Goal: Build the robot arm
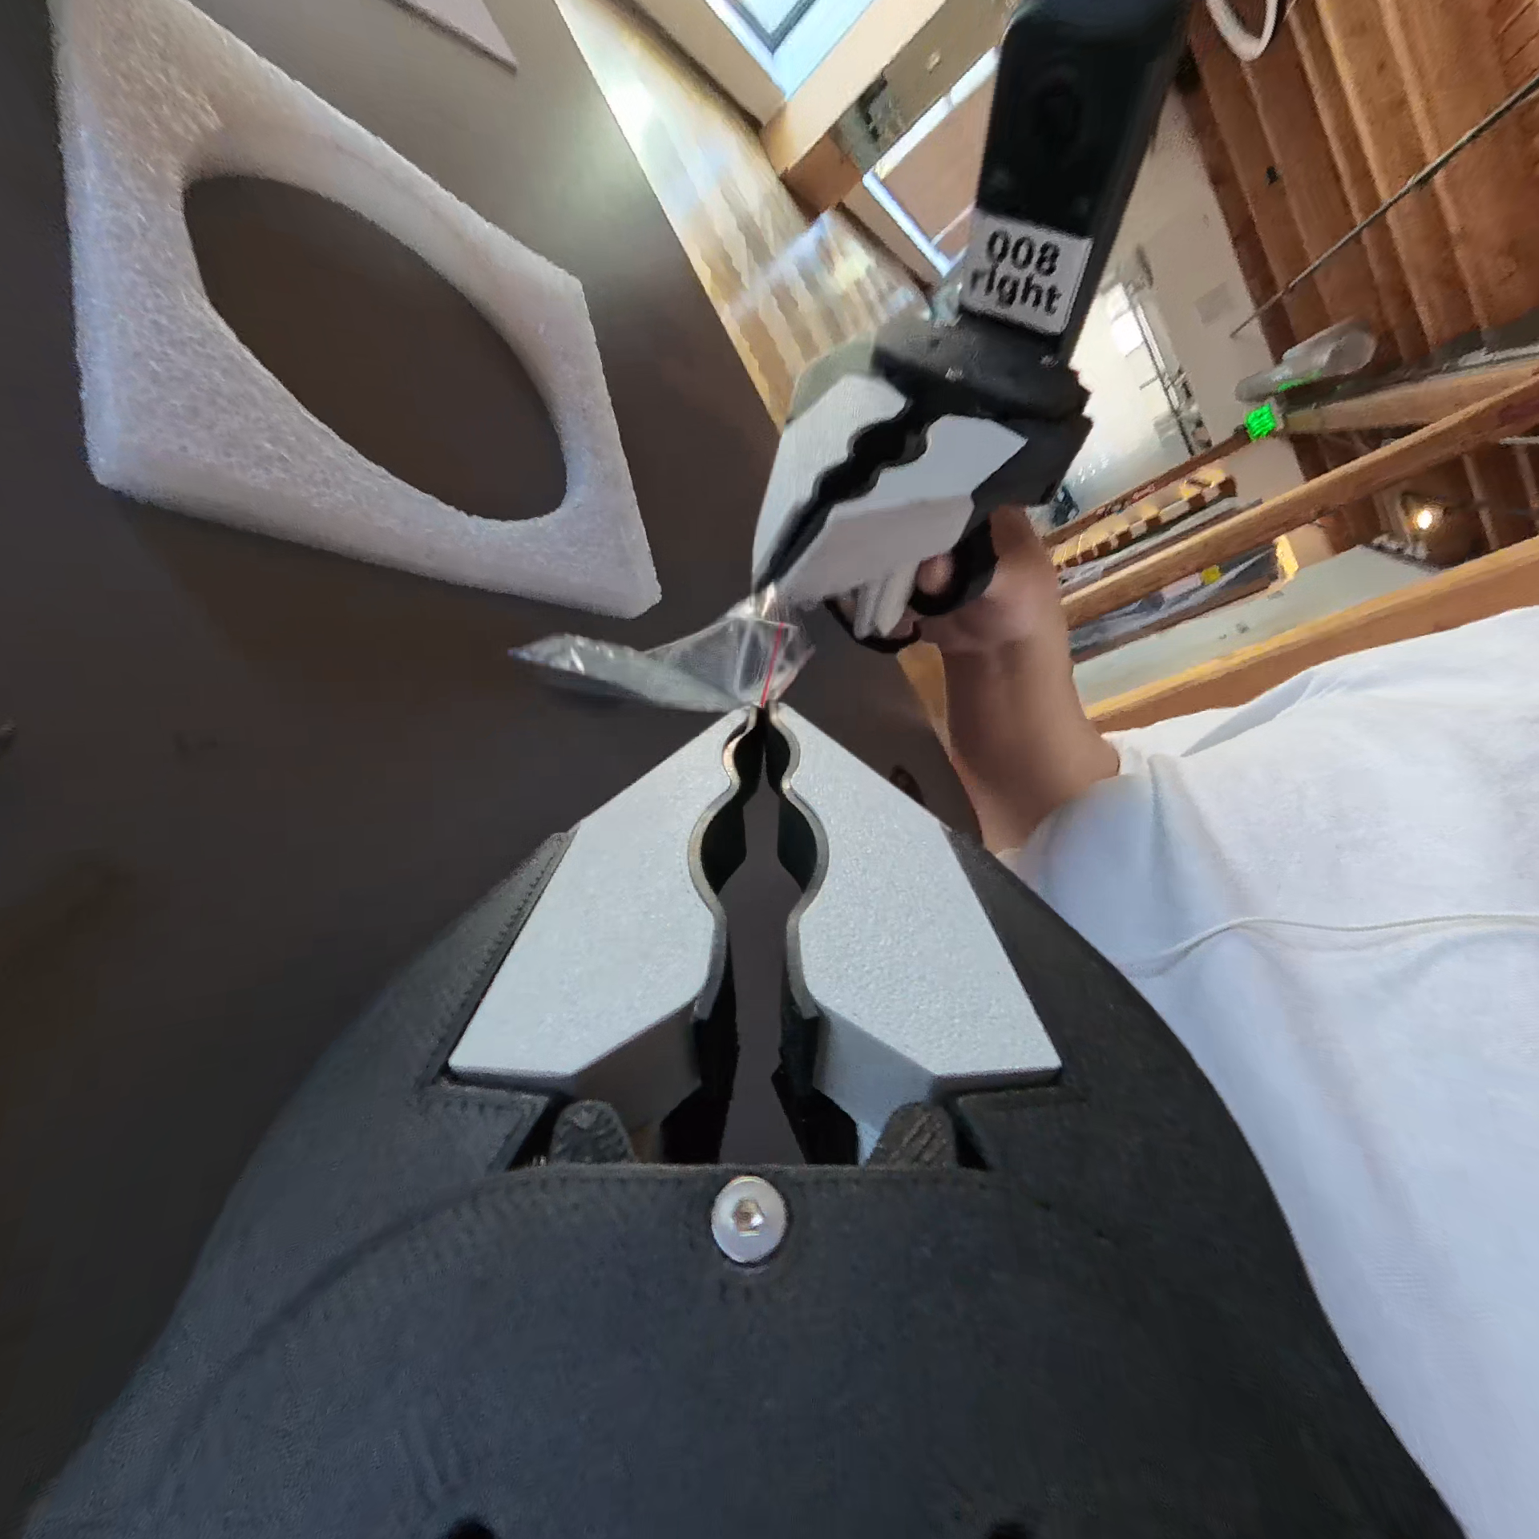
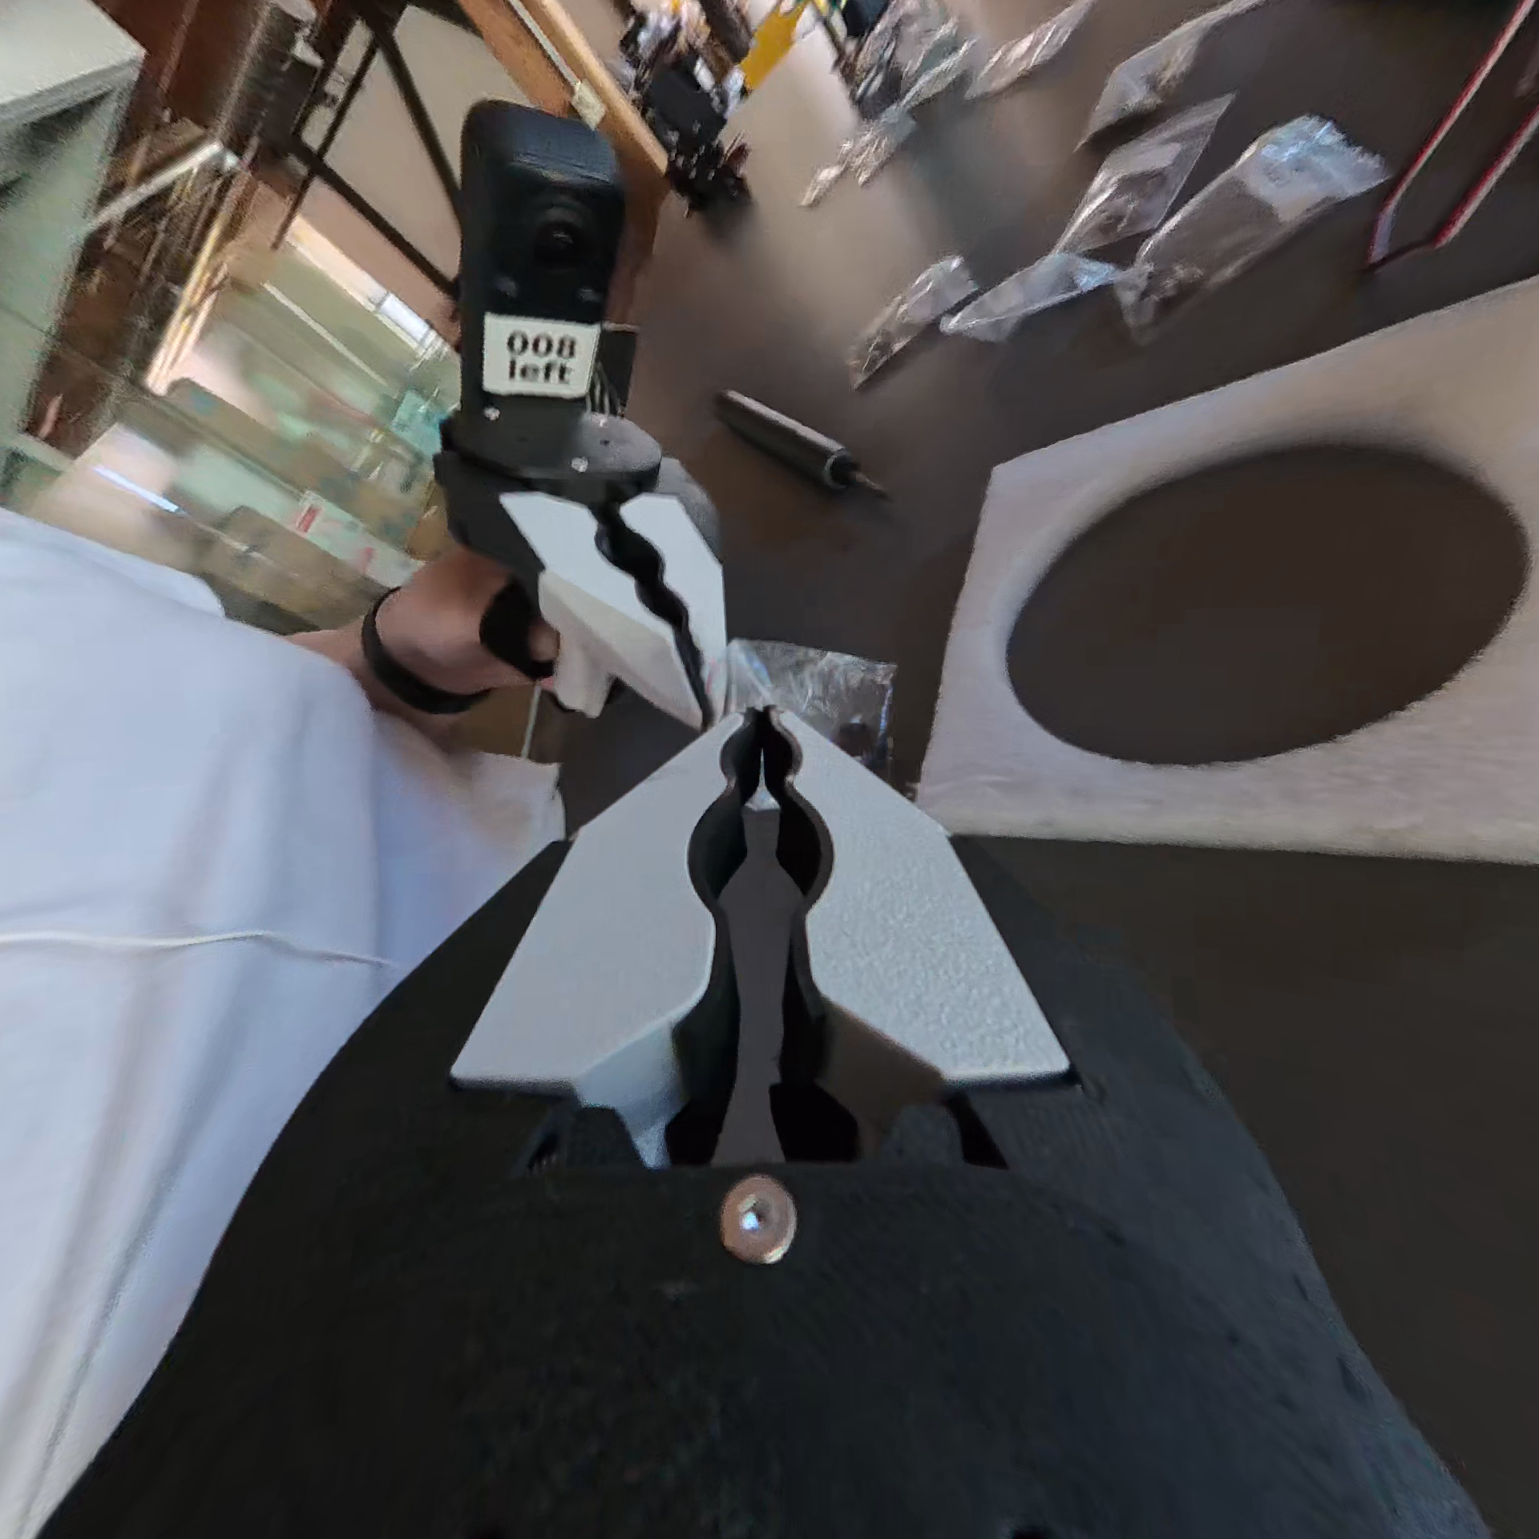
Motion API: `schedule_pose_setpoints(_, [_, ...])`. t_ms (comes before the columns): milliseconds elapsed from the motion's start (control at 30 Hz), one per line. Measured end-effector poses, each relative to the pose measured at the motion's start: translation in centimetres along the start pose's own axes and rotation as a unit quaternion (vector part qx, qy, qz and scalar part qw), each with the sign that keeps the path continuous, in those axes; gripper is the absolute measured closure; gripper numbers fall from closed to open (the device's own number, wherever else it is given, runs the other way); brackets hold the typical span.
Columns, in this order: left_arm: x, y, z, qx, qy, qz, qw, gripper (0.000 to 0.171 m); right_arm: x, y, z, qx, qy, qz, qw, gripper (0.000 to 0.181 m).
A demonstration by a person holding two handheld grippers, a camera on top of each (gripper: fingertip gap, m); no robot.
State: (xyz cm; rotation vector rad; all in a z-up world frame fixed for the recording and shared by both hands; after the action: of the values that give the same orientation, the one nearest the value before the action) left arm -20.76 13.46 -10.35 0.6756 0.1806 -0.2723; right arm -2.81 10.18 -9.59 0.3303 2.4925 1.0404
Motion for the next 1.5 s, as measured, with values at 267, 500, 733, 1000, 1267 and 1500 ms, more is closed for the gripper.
schedule_pose_setpoints(267, [0.5, 0.2, 0.6, 0.006, -0.012, -0.009, 1.0, 0.171, 0.8, -0.2, -0.2, 0.024, 0.036, 0.001, 0.999, 0.176])
schedule_pose_setpoints(500, [0.3, 0.5, 1.5, 0.047, -0.01, -0.022, 0.999, 0.171, 1.4, -0.4, -0.8, -0.015, 0.003, -0.058, 0.998, 0.168])
schedule_pose_setpoints(733, [-0.9, 0.5, 3.1, 0.099, -0.007, -0.014, 0.995, 0.171, 1.5, 1.3, -1.9, -0.013, 0.006, -0.065, 0.998, 0.181])
schedule_pose_setpoints(1000, [-2.9, 0.2, 3.6, 0.274, 0.17, 0.08, 0.943, 0.1, 3.0, 3.3, -3.2, -0.024, -0.023, -0.115, 0.993, 0.181])
schedule_pose_setpoints(1267, [-0.2, -1.9, 2.8, 0.397, 0.249, -0.016, 0.883, 0.137, 4.6, 2.6, -2.9, 0.055, 0.015, -0.129, 0.99, 0.181])
schedule_pose_setpoints(1500, [-0.7, -3.1, 0.9, 0.306, 0.249, -0.078, 0.916, 0.123, 3.4, 0.7, -0.9, 0.066, -0.032, -0.117, 0.99, 0.181])
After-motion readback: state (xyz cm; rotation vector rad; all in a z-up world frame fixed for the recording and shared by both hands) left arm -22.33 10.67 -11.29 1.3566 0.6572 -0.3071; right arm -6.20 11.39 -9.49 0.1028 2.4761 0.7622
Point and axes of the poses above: each gripper's, where its closed fingertips meet, x out along the fingers, y out of its top, z = x × y across the jaws, the point moved 9 cm from there along -x, back along the fingers, and after that the axes turned 2 degrees about z, right-handed, at the moved point
